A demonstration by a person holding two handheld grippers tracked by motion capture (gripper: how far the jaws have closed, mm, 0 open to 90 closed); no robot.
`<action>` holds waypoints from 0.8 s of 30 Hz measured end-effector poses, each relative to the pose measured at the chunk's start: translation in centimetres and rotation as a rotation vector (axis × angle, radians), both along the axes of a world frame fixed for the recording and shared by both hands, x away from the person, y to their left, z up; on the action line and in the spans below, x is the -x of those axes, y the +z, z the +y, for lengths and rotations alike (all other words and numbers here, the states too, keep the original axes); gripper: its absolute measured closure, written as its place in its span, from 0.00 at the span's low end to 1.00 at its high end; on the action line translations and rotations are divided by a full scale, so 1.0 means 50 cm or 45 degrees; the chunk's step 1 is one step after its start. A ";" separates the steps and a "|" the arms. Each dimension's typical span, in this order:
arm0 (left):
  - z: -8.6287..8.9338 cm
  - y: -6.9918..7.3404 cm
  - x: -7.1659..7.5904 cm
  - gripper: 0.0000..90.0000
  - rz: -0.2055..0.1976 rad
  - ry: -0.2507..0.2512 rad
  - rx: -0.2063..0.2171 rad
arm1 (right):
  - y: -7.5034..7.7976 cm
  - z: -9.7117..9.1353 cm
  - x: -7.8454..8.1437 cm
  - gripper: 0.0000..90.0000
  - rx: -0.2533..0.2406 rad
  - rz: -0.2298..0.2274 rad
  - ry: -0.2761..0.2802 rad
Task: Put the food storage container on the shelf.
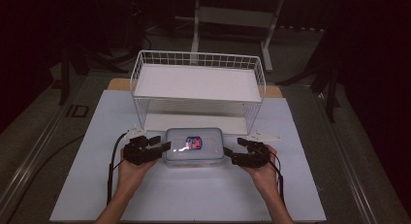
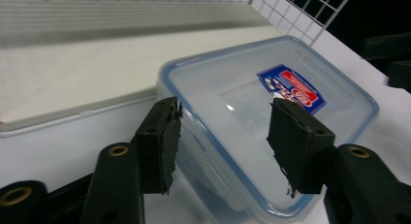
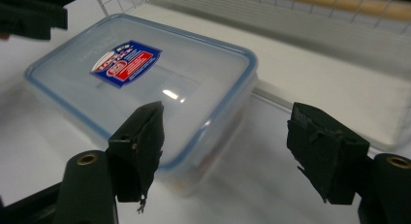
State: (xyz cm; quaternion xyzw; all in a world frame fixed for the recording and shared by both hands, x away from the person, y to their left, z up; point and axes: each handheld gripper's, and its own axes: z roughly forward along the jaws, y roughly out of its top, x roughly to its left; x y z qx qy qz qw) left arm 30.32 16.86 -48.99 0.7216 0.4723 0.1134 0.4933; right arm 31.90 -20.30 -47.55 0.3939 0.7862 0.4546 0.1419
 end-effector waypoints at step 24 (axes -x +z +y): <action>-0.019 -0.027 -0.021 0.31 0.092 -0.006 -0.025 | -0.054 0.040 -0.081 0.20 -0.180 0.307 0.101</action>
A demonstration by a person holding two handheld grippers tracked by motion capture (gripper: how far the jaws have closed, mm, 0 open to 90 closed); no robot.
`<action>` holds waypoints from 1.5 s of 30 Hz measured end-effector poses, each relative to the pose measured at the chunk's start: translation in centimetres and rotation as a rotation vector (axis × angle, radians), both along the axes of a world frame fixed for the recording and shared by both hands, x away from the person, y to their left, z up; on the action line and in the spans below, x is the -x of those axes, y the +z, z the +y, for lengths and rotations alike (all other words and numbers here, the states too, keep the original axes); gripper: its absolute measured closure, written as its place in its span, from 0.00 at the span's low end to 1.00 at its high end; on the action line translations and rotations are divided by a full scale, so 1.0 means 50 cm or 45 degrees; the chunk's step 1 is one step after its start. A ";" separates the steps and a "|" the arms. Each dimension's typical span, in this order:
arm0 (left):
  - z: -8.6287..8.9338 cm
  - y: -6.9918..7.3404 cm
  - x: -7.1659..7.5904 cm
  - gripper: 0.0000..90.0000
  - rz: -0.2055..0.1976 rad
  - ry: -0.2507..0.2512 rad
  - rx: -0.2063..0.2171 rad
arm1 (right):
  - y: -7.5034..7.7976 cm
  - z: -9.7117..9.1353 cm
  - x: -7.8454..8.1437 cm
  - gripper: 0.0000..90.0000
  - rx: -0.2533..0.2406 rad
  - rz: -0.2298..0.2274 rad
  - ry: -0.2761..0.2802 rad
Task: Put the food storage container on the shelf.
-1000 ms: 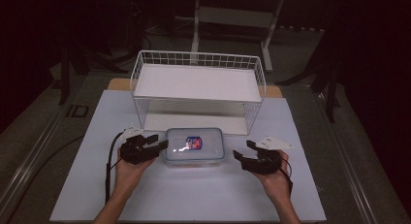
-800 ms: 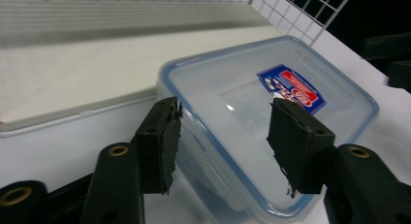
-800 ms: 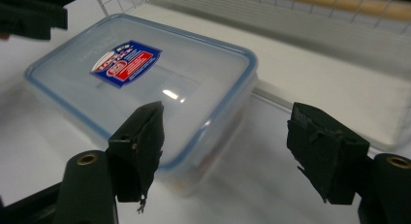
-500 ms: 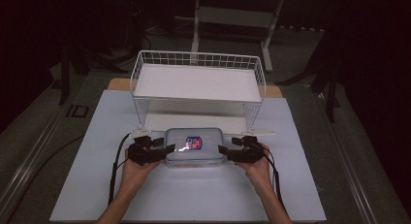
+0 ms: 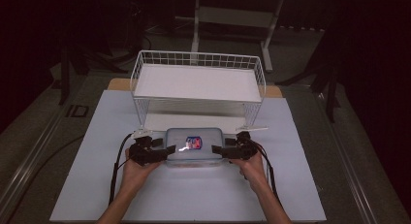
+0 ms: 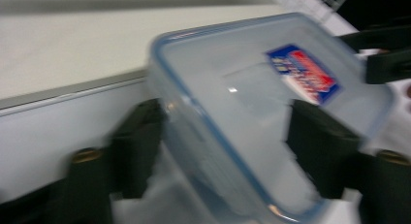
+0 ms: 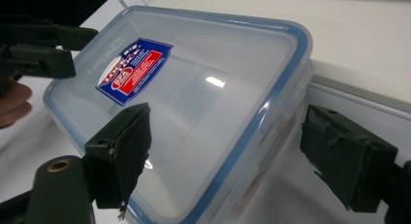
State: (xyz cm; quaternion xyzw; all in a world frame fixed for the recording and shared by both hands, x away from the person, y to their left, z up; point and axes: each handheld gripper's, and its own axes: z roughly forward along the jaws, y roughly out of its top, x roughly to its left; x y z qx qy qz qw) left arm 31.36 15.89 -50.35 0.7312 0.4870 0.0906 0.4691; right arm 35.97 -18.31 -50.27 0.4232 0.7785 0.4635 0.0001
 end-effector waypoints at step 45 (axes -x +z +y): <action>0.044 -0.006 0.019 0.53 0.233 -0.195 0.306 | 0.004 -0.049 0.051 0.53 -0.195 0.155 0.082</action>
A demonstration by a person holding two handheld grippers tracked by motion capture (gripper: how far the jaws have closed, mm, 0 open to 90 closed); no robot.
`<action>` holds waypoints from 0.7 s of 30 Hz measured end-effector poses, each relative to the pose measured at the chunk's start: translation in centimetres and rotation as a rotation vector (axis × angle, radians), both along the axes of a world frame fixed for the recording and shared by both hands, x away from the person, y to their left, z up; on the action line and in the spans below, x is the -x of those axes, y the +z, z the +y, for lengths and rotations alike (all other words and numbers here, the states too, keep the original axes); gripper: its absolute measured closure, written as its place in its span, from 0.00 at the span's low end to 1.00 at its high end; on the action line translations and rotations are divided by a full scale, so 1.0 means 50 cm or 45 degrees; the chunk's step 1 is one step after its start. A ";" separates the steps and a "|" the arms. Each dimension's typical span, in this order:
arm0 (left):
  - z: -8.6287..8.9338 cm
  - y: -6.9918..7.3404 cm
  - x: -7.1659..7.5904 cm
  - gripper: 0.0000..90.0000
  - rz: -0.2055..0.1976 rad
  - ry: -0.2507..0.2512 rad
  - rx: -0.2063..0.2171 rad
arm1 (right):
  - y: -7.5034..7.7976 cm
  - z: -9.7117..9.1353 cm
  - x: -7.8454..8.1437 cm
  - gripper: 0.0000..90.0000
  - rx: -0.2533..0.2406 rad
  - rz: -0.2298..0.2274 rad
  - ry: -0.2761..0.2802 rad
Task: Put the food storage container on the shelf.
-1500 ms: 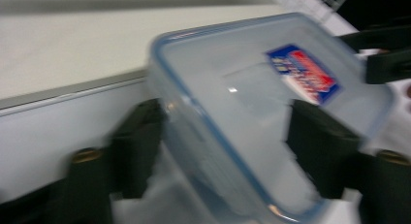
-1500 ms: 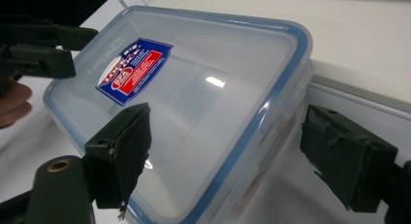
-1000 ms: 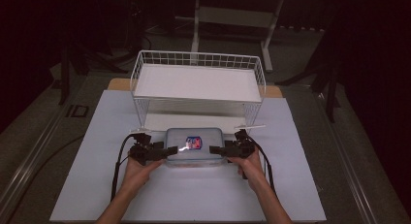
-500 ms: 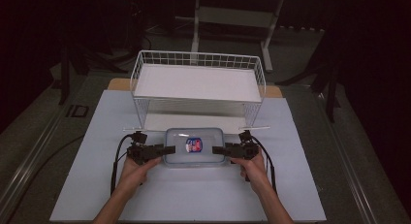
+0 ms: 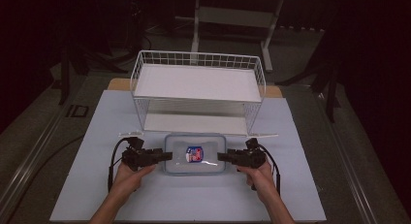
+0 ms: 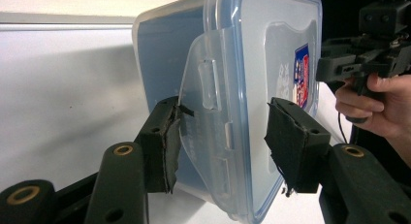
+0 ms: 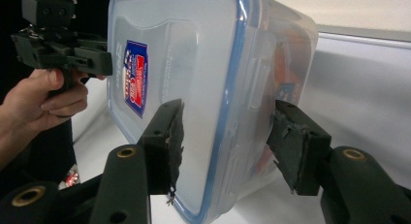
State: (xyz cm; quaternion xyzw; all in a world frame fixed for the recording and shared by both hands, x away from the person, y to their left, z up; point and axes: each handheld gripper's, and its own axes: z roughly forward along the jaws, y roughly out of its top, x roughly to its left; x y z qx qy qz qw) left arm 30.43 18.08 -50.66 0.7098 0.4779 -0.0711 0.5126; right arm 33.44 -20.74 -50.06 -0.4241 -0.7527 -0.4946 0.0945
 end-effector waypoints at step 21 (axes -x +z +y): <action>-0.009 0.007 0.020 0.53 -0.035 0.053 -0.019 | -0.004 -0.008 0.029 0.57 -0.031 -0.025 -0.041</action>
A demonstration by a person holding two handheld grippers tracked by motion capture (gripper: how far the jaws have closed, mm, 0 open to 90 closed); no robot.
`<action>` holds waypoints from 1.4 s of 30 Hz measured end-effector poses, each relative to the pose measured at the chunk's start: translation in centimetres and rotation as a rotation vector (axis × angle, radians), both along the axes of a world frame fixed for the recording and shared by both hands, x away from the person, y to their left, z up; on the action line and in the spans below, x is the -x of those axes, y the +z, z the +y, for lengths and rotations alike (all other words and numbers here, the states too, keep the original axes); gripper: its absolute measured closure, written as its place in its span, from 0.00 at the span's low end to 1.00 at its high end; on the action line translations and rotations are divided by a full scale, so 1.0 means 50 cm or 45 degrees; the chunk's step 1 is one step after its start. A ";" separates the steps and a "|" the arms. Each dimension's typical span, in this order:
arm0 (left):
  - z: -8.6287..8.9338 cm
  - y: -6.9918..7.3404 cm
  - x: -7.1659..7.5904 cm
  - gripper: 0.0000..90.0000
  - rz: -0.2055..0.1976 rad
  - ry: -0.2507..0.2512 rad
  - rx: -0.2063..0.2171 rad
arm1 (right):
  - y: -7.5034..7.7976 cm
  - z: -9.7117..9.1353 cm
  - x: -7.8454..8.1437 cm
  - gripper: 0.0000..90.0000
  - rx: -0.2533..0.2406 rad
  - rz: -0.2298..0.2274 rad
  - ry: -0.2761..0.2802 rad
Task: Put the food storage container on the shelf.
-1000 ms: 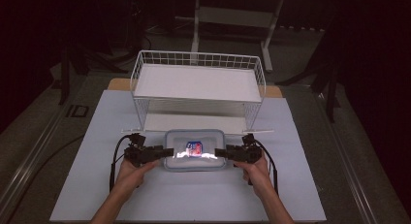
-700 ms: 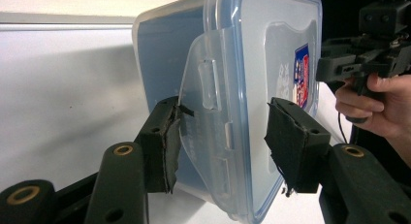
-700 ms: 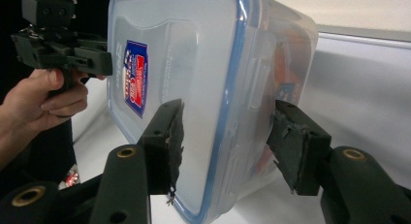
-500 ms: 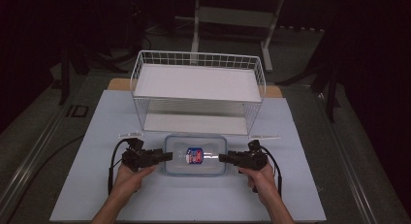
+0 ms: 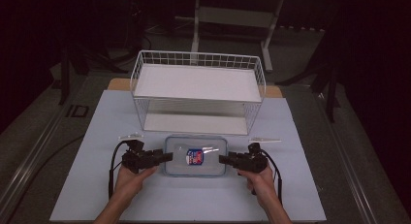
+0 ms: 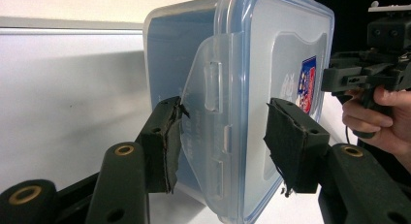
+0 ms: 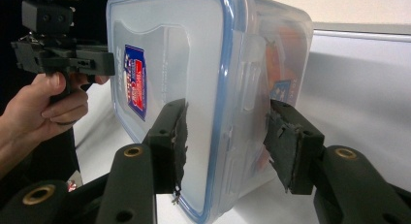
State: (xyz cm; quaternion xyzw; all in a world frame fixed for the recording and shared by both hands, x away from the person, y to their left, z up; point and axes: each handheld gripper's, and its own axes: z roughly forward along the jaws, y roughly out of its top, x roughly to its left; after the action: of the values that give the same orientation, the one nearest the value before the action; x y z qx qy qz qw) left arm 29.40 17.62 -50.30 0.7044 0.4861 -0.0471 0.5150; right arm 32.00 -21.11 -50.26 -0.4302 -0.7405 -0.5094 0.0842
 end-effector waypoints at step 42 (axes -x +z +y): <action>0.008 0.109 0.019 0.54 -0.130 -0.014 0.049 | 0.124 0.000 0.026 0.58 -0.016 -0.163 -0.006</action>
State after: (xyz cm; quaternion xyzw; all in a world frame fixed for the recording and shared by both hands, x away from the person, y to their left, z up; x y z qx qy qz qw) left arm 28.48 18.01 -44.84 0.6985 0.4544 -0.0234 0.5524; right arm 30.72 -21.10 -44.06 -0.3979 -0.7403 -0.5406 0.0382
